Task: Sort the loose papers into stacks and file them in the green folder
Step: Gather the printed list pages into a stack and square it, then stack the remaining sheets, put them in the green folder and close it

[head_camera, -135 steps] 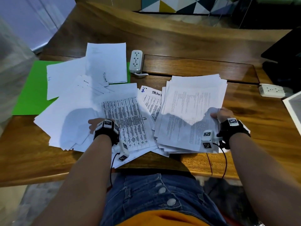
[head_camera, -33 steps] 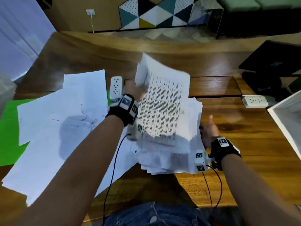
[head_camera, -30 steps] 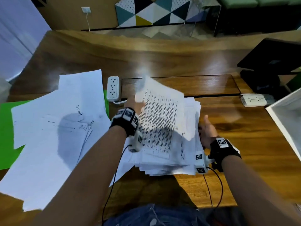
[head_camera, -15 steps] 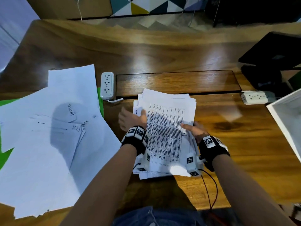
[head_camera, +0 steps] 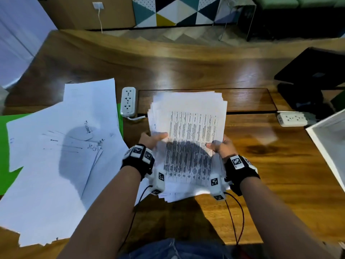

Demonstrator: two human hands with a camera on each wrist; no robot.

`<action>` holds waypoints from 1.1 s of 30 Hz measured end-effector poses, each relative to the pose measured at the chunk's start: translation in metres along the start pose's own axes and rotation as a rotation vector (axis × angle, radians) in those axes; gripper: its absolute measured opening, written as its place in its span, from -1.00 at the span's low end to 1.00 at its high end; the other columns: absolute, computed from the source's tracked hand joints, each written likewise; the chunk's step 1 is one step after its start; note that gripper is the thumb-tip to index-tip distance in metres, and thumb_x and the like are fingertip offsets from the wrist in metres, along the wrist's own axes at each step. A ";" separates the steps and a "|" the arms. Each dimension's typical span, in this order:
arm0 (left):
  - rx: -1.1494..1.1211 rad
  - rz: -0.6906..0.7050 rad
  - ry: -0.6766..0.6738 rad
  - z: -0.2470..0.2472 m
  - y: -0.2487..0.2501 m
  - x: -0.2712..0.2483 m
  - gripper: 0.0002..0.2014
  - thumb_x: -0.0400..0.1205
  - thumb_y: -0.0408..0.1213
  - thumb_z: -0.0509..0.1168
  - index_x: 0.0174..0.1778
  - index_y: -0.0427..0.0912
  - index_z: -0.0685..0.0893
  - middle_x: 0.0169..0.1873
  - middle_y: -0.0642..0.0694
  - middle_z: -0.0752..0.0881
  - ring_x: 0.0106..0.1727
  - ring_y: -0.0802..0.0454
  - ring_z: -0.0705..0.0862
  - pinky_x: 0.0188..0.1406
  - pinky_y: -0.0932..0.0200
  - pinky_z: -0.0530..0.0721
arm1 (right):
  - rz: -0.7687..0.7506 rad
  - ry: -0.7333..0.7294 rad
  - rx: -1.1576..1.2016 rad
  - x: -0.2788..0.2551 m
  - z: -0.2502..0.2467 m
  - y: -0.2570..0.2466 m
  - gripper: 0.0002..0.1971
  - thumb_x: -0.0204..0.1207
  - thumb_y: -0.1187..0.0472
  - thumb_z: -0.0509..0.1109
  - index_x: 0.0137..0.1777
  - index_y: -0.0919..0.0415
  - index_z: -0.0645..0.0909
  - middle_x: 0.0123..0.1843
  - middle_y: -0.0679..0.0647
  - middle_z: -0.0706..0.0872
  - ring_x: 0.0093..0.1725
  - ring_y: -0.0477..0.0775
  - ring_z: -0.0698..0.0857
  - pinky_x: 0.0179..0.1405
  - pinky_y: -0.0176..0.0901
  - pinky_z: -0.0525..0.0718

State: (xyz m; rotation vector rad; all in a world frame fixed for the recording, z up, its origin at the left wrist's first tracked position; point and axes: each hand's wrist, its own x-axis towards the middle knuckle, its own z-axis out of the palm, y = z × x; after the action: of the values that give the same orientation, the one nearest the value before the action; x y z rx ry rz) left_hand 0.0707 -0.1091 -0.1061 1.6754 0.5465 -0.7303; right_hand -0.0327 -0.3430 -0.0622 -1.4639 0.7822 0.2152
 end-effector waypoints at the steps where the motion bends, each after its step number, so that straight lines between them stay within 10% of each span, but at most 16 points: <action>1: -0.054 0.025 -0.055 -0.003 0.005 -0.012 -0.26 0.23 0.00 0.63 0.31 -0.18 0.63 -0.01 -0.22 0.81 0.07 -0.16 0.79 0.10 -0.07 0.69 | -0.041 -0.041 0.018 0.000 -0.001 -0.005 -0.72 0.42 0.49 0.42 -0.03 0.10 0.58 -0.05 -0.04 0.79 -0.08 -0.11 0.71 0.16 0.01 0.56; 3: -0.110 0.053 -0.088 -0.007 0.015 -0.029 -0.56 0.43 -0.18 0.52 0.19 -0.24 0.68 -0.12 -0.23 0.81 0.11 -0.21 0.78 0.09 -0.07 0.69 | -0.131 -0.074 0.017 -0.003 -0.002 -0.020 -0.74 0.37 0.46 0.47 0.02 0.21 0.61 -0.12 -0.09 0.79 -0.16 -0.19 0.71 -0.01 -0.10 0.58; 5: -0.100 0.224 -0.033 -0.007 0.028 -0.047 -0.53 0.50 -0.26 0.47 0.32 -0.33 0.61 0.23 -0.24 0.70 0.37 -0.23 0.62 0.29 -0.07 0.58 | -0.211 -0.049 0.032 -0.003 0.000 -0.037 -0.58 0.36 0.48 0.48 0.22 0.24 0.61 0.10 0.03 0.78 0.09 -0.01 0.73 0.12 0.01 0.65; 11: -0.113 0.655 0.186 0.004 0.066 -0.105 -0.61 0.54 -0.32 0.43 0.25 -0.38 0.63 0.05 -0.19 0.74 -0.13 0.13 0.67 -0.40 0.66 0.54 | -0.464 0.084 0.157 -0.011 0.010 -0.069 -0.66 0.44 0.49 0.45 0.22 0.38 0.63 -0.04 -0.09 0.81 0.08 0.01 0.77 0.11 -0.11 0.72; 14: -0.205 0.736 0.174 0.007 0.071 -0.119 -0.68 0.52 -0.44 0.43 0.17 -0.46 0.62 -0.16 -0.14 0.69 -0.41 0.43 0.61 -0.50 0.66 0.49 | -0.505 0.088 0.230 -0.022 0.016 -0.071 -0.74 0.46 0.46 0.45 0.15 0.35 0.65 -0.08 -0.15 0.81 -0.04 -0.20 0.78 -0.06 -0.34 0.72; 17: -0.123 0.795 0.226 0.004 0.066 -0.113 -0.61 0.45 -0.39 0.50 0.16 -0.32 0.58 -0.13 0.05 0.68 -0.28 0.51 0.63 -0.35 0.59 0.57 | -0.539 0.047 0.268 -0.031 0.019 -0.067 -0.72 0.45 0.50 0.42 0.07 0.16 0.63 -0.06 -0.14 0.81 -0.04 -0.26 0.78 -0.10 -0.38 0.71; 23: -0.242 0.765 0.199 -0.002 0.054 -0.100 -0.23 0.35 -0.37 0.58 0.37 -0.29 0.26 0.25 -0.22 0.60 0.17 -0.03 0.67 -0.14 0.50 0.72 | -0.538 0.078 0.382 -0.041 0.021 -0.071 -0.37 0.34 0.46 0.52 0.43 0.34 0.44 0.14 0.07 0.73 0.09 -0.06 0.74 -0.12 -0.38 0.71; 26: -0.221 0.729 0.159 0.000 0.044 -0.096 -0.32 0.43 -0.40 0.51 0.36 -0.33 0.28 0.26 -0.30 0.59 0.09 0.04 0.68 -0.17 0.51 0.72 | -0.515 0.100 0.496 -0.045 0.026 -0.078 -0.33 0.31 0.40 0.53 0.44 0.29 0.41 0.05 0.04 0.74 -0.01 -0.03 0.76 -0.16 -0.23 0.75; 30: -0.340 0.657 0.135 0.005 0.029 -0.086 -0.38 0.47 -0.51 0.44 0.40 -0.37 0.31 0.19 -0.25 0.63 -0.07 0.29 0.71 -0.09 0.51 0.69 | -0.580 0.065 0.538 -0.049 0.038 -0.093 -0.46 0.25 0.24 0.58 0.22 0.08 0.48 0.08 0.09 0.74 0.13 0.15 0.72 0.28 0.21 0.66; 33: -0.375 0.518 0.101 0.006 0.021 -0.078 -0.20 0.40 -0.31 0.50 0.53 -0.23 0.25 0.29 -0.17 0.64 0.09 0.10 0.75 0.29 0.03 0.64 | -0.738 0.136 0.439 -0.046 0.038 -0.108 -0.38 0.17 0.13 0.66 0.22 0.08 0.47 0.13 0.07 0.63 0.11 0.04 0.65 0.28 -0.06 0.67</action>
State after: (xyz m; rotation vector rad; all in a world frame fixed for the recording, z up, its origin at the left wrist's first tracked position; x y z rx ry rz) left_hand 0.0298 -0.1172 -0.0367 1.4158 0.2742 -0.1532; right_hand 0.0084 -0.3074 0.0490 -1.2573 0.3199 -0.5875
